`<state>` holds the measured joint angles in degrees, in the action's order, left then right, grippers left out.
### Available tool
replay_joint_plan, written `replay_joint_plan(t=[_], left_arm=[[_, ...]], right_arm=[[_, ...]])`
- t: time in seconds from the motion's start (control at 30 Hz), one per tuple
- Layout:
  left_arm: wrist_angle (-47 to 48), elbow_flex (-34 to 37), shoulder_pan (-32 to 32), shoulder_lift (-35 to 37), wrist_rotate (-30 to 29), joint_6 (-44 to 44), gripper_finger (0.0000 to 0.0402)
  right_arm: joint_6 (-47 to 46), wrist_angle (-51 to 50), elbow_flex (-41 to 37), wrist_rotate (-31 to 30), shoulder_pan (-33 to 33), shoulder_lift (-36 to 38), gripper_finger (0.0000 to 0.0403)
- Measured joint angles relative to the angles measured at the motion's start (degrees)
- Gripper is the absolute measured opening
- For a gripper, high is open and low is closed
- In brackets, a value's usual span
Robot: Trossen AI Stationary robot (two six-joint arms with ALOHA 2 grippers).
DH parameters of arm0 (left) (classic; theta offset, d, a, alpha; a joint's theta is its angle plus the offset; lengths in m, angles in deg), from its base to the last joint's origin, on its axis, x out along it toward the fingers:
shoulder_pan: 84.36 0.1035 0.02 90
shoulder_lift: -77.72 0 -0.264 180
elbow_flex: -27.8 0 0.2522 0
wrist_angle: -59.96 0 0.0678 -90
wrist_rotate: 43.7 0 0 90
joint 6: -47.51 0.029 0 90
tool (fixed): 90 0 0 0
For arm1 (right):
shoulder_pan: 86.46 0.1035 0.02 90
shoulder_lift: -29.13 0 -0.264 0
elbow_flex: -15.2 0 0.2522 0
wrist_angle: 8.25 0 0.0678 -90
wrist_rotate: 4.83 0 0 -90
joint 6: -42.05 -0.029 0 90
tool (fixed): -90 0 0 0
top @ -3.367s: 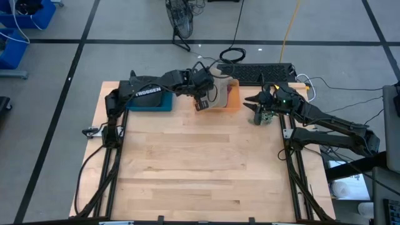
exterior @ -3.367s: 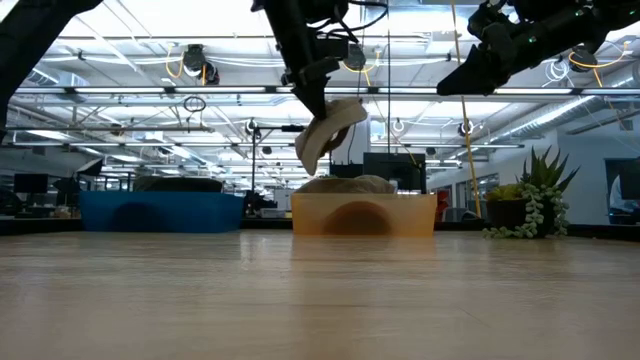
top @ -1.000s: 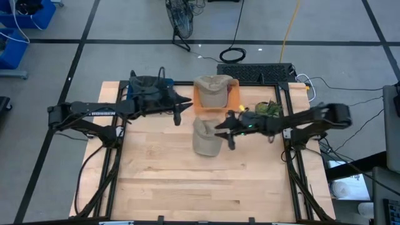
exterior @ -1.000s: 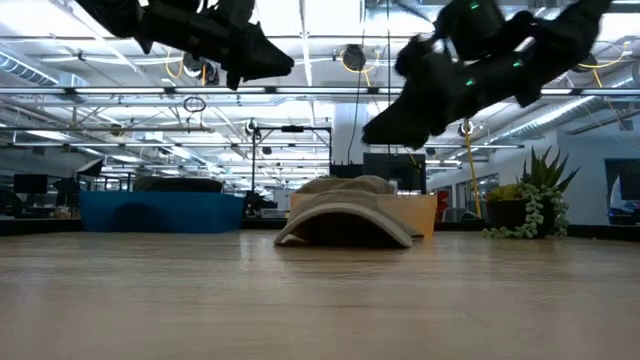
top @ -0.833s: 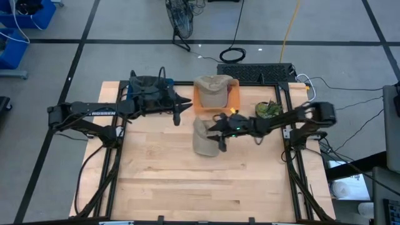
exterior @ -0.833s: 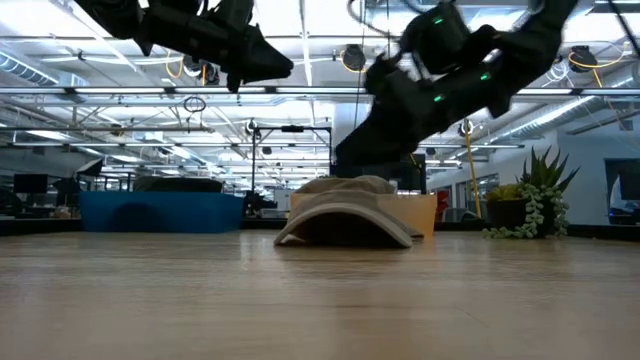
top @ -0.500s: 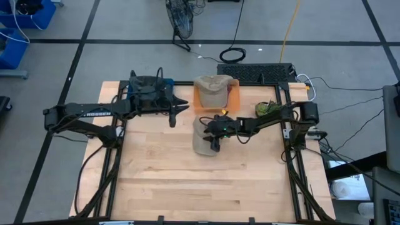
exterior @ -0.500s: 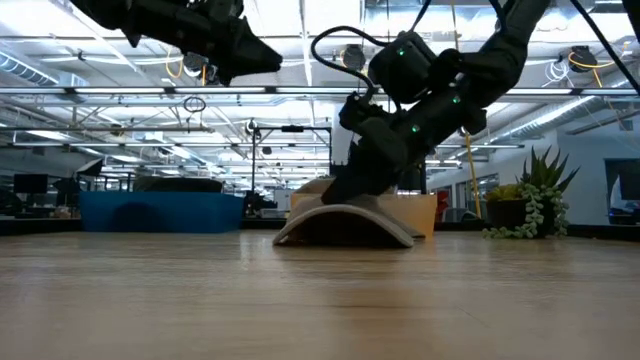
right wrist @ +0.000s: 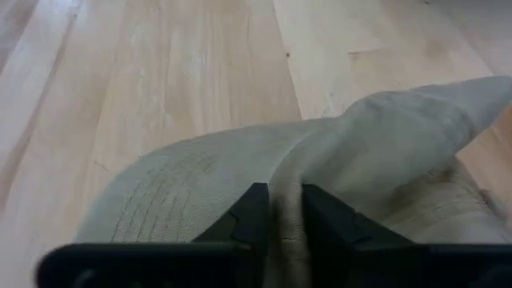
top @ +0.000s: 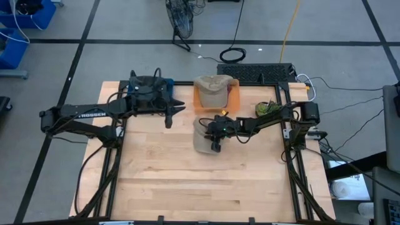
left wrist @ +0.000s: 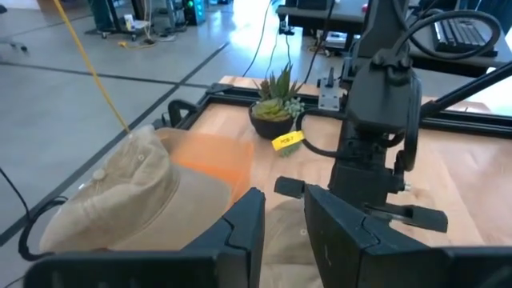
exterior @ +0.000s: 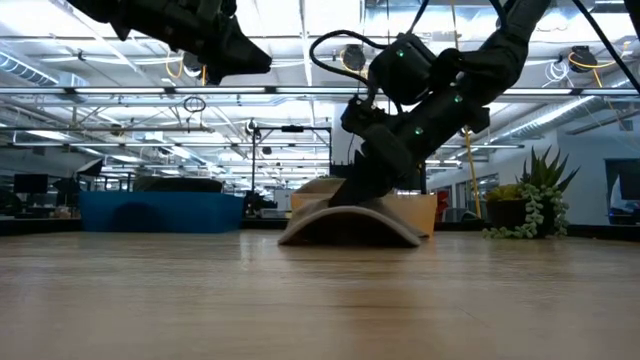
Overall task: Pick & Place hat
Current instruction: Put the brown cap into the orange bin
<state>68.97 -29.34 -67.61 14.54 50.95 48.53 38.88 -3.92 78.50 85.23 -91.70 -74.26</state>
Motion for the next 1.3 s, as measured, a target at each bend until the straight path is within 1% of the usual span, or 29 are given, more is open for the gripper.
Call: replay_joint_plan(t=[0.1,0.17,0.3,0.47,0.57,0.63,0.77,0.9,0.97,1.17,1.3], left_arm=[[0.5,0.0,0.0,0.0,0.0,-0.3,0.0093],[0.6,0.0,0.0,0.0,-0.1,-0.7,0.0093],[0.9,0.0,-0.4,0.0,-0.2,-0.2,0.0093],[0.2,0.0,-0.5,0.0,-0.2,0.5,0.0093],[-0.7,0.0,-0.4,0.0,-0.4,1.2,0.0093],[-1.5,0.0,-0.4,0.0,-0.4,1.3,0.0093],[-1.9,0.0,-0.4,0.0,-0.4,1.2,0.0093],[-1.5,0.0,-0.4,0.0,-0.4,1.2,0.0093],[-0.8,0.0,-0.4,0.0,-0.3,1.2,0.0093],[0.2,0.0,-0.4,-0.5,-0.4,1.0,0.0093],[0.1,0.1,-0.4,-2.1,-0.7,1.1,0.0093]], right_arm=[[3.4,-1.9,0.0,0.0,0.0,0.9,0.0019],[6.8,-3.3,-0.1,0.0,0.0,2.2,0.0007],[13.5,-7.5,-0.3,0.0,0.0,8.4,0.0008],[22.3,-9.4,1.4,-0.7,-1.0,19.3,0.0003],[28.8,-11.2,4.3,-3.3,-2.5,22.7,0.0002],[32.8,-12.9,7.2,-3.2,-4.6,23.2,0.0002],[38.2,-18.1,13.0,-1.9,-9.9,21.0,0.0001],[39.1,-20.3,16.5,6.9,-15.8,16.5,0.0001],[39.8,-19.8,17.2,9.9,-18.2,14.4,0.0001],[43.6,-19.4,17.5,10.7,-23.8,7.6,0.0001],[44.8,-15.8,17.5,10.7,-27.3,3.5,0.0]])
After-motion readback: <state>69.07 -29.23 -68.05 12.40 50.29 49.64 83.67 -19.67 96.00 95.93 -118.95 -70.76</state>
